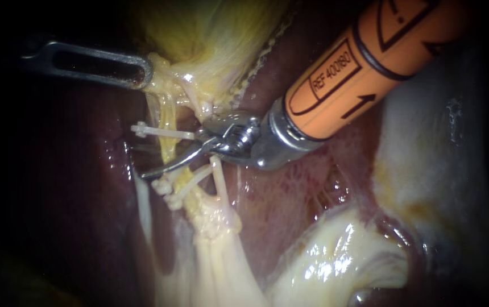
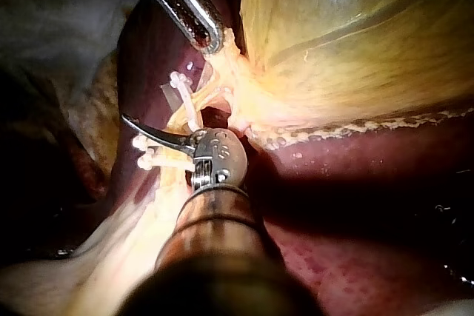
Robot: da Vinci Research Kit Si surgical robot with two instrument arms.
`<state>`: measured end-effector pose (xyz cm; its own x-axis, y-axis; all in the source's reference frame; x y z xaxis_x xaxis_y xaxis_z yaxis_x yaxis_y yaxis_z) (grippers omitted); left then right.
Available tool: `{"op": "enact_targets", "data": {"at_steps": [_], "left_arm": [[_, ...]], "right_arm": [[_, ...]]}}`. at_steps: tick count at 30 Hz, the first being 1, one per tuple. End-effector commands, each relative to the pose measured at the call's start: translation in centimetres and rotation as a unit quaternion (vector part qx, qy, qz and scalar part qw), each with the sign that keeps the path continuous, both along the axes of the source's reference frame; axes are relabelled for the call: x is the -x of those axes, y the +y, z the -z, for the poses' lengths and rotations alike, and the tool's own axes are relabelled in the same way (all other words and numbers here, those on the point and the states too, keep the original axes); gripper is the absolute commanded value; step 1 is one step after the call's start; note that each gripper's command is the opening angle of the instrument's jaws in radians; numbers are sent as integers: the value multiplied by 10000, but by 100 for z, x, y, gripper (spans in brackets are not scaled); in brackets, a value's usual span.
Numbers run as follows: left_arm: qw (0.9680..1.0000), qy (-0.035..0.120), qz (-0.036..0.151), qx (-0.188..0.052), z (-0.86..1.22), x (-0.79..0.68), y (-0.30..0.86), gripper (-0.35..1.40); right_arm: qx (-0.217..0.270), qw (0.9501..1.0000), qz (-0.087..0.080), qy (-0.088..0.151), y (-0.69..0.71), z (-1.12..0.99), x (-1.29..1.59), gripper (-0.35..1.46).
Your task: Go to the cutting position left tube
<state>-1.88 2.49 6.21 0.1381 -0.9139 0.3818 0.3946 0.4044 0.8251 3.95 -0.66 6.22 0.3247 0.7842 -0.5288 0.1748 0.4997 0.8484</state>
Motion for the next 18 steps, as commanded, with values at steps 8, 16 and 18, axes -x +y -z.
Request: {"op": "enact_targets", "data": {"at_steps": [8,16,18], "left_arm": [[10000,-1,-1,0,-1,0,1,-35],[10000,12,13,5,-3,-5,3,-35],[10000,11,12,5,-3,-6,4,-35]], "right_arm": [[-16,9995,-305,-125,-2,13,-6,122],[-273,9990,-269,237,12,66,3,120],[-294,9989,-250,250,13,74,4,118]]}}
